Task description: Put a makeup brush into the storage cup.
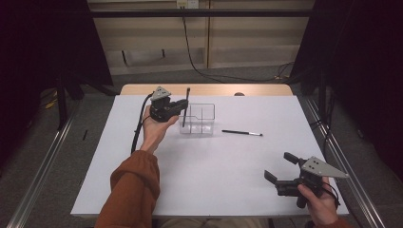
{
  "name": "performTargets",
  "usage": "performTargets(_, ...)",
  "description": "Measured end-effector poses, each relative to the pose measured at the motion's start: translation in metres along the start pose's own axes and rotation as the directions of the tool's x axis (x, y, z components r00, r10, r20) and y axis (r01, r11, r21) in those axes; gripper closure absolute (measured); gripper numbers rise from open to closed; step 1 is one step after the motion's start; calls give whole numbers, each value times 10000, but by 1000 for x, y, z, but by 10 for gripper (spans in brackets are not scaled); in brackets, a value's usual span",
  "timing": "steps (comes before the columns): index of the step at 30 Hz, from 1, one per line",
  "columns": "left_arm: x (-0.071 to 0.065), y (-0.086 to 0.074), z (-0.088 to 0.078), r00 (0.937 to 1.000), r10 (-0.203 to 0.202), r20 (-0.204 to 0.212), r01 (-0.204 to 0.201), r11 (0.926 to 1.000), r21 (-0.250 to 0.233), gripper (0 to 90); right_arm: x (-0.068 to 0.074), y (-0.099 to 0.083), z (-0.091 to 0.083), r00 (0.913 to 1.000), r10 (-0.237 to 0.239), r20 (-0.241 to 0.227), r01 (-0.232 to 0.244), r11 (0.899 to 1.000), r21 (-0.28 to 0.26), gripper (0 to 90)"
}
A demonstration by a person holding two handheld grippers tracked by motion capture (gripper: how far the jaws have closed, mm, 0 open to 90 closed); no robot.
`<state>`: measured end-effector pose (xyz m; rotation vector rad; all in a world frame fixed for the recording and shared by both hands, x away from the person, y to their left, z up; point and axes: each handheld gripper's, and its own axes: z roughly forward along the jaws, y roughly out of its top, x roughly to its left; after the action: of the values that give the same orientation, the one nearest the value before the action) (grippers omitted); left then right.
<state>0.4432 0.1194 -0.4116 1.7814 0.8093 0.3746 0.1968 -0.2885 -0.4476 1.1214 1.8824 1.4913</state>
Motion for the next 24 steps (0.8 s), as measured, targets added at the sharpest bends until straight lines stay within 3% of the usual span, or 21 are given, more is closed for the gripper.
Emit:
performTargets(5, 1, 1, -2, 9997, -170, 174, 170, 9999, -25, 715, 0, 0, 0, 10000, -4, 2, 4, 10000, -9, 0)
performTargets(11, 1, 1, -5, 9997, -226, -21, 226, 9997, 10, 642, 0, 0, 0, 10000, -38, -1, 38, 10000, -6, 0)
performTargets(14, 0, 0, -8, 9982, -589, -72, 589, 9983, -45, 517, 0, 0, 0, 10000, -26, 10, 26, 10000, -7, 0)
performTargets(18, -3, 0, -10, 9987, -492, -138, 492, 9988, -12, 411, 0, 0, 0, 10000, -30, 10, 30, 10000, -2, 0)
performTargets(23, -4, 3, -15, 9947, -775, -670, 773, 9970, -66, 151, 0, 0, 0, 10000, -52, 20, 52, 10000, 6, 0)
performTargets(24, -4, 3, -17, 9952, -783, -582, 779, 9969, -103, 135, 0, 0, 0, 10000, -34, 12, 34, 10000, -2, 0)
